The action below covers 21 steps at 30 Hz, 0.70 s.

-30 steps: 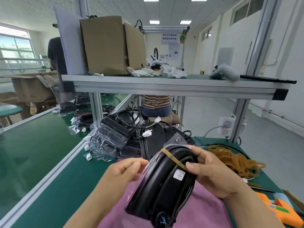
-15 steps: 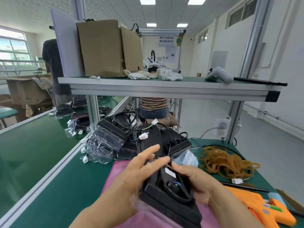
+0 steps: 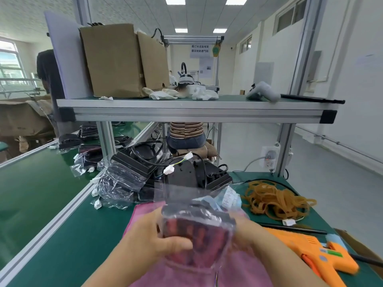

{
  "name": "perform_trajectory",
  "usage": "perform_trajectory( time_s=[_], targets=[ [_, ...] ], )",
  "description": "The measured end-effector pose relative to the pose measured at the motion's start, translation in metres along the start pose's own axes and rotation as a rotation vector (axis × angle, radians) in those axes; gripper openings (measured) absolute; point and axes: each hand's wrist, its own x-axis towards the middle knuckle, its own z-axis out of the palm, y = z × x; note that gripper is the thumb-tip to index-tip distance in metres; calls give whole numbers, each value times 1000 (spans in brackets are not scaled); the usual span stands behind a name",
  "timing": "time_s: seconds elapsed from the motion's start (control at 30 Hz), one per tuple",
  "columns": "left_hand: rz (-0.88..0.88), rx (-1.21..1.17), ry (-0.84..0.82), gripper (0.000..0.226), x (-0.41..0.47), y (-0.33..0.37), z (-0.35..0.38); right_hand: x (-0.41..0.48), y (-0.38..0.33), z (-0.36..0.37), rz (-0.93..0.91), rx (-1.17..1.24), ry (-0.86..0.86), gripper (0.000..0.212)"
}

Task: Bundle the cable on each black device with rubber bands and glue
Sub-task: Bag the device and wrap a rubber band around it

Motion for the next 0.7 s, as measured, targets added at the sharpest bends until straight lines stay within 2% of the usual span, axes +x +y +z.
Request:
perform_trajectory(
  time_s=[0.03,0.1,0.13,0.23,0.33,0.47,0.53,0.57,0.63,0.67,0.7],
  targets=[
    [-40,24,31,38,2,-1,0,-2,1,0,-20,-119,30,38],
    [-126,77,100,27,4,-8,-1,0,9,-7,-119,-115,94,27],
    [-174,88,126,27,6,-12,-2,5,16,-13,-138,-60,179,19],
    [-271,190,150,45,9,-32,-1,25,30,-34,-193,-133,524,12],
    [-312,264,172,55,12,-64,2,47,50,-57,-152,-422,707,12],
    [-510,230,151,85,9,-84,7,71,73,-75,-71,-724,705,12],
    [-552,247,146,87,8,-86,7,78,76,-76,-62,-822,690,13],
    [-491,304,167,82,9,-88,8,82,76,-76,-67,-864,685,16],
    [-263,505,248,64,11,-87,5,86,74,-75,-82,-938,685,19],
    [-219,552,243,59,11,-85,3,86,73,-75,-85,-965,688,20],
    [-246,545,201,57,10,-82,0,87,72,-76,-89,-972,697,20]
  ],
)
